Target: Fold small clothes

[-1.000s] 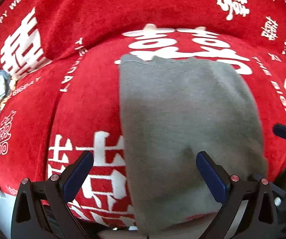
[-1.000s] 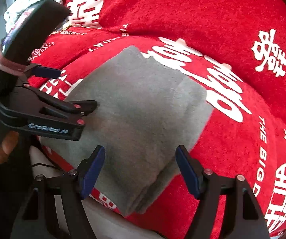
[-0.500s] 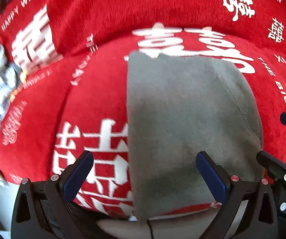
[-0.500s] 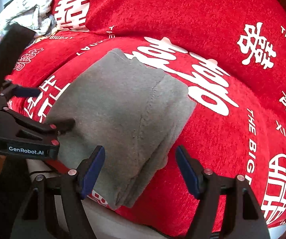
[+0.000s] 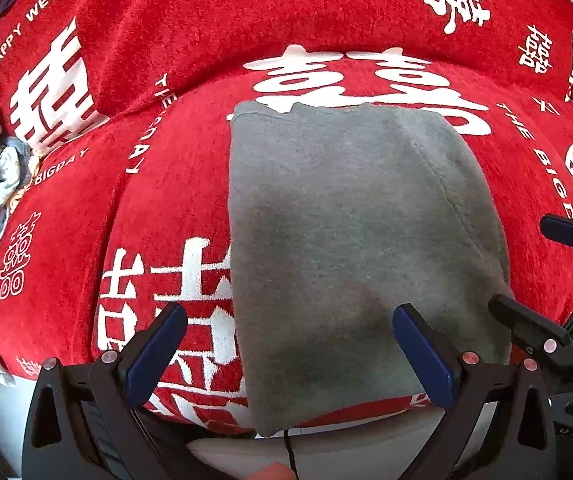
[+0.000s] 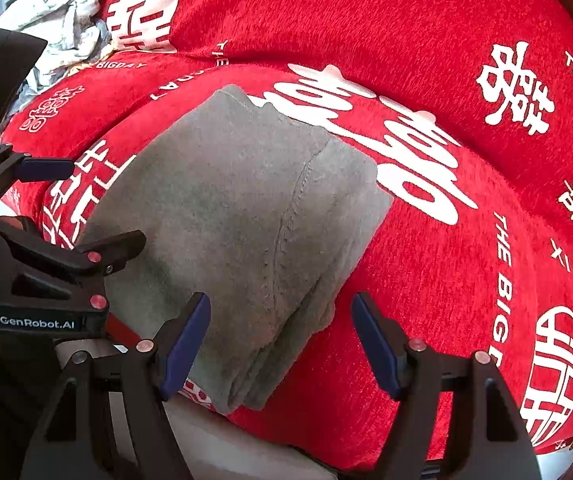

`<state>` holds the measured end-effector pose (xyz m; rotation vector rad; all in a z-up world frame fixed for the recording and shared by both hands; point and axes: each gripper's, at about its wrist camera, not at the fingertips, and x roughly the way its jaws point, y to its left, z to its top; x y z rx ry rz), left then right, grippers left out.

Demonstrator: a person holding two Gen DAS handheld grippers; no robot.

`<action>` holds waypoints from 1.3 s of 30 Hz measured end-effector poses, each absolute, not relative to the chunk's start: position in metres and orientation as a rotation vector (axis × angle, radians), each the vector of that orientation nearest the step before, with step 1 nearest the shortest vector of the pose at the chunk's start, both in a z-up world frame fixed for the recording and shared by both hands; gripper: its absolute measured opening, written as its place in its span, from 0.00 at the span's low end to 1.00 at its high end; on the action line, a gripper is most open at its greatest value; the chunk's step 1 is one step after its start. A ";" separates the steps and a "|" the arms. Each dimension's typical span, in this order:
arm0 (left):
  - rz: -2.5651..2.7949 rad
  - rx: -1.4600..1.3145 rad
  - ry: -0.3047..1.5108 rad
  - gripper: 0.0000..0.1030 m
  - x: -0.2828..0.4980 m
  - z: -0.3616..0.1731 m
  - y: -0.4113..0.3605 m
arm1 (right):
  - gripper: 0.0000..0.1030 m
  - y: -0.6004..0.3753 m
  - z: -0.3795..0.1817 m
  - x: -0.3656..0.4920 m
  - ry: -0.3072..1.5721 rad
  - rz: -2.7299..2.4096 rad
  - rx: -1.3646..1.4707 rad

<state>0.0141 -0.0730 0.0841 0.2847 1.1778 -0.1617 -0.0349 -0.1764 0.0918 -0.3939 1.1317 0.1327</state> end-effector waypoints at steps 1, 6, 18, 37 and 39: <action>-0.162 0.286 1.180 1.00 0.014 0.084 -0.073 | 0.74 -0.176 0.091 -0.035 1.133 0.132 -0.395; -0.164 0.284 1.185 1.00 0.014 0.083 -0.073 | 0.74 -0.178 0.090 -0.034 1.139 0.134 -0.395; -0.168 0.280 1.191 1.00 0.015 0.082 -0.073 | 0.74 -0.176 0.088 -0.036 1.142 0.133 -0.395; -0.183 0.269 1.200 1.00 0.013 0.080 -0.073 | 0.74 -0.174 0.087 -0.037 1.141 0.133 -0.399; -0.189 0.268 1.203 1.00 0.014 0.080 -0.071 | 0.74 -0.174 0.087 -0.037 1.141 0.133 -0.399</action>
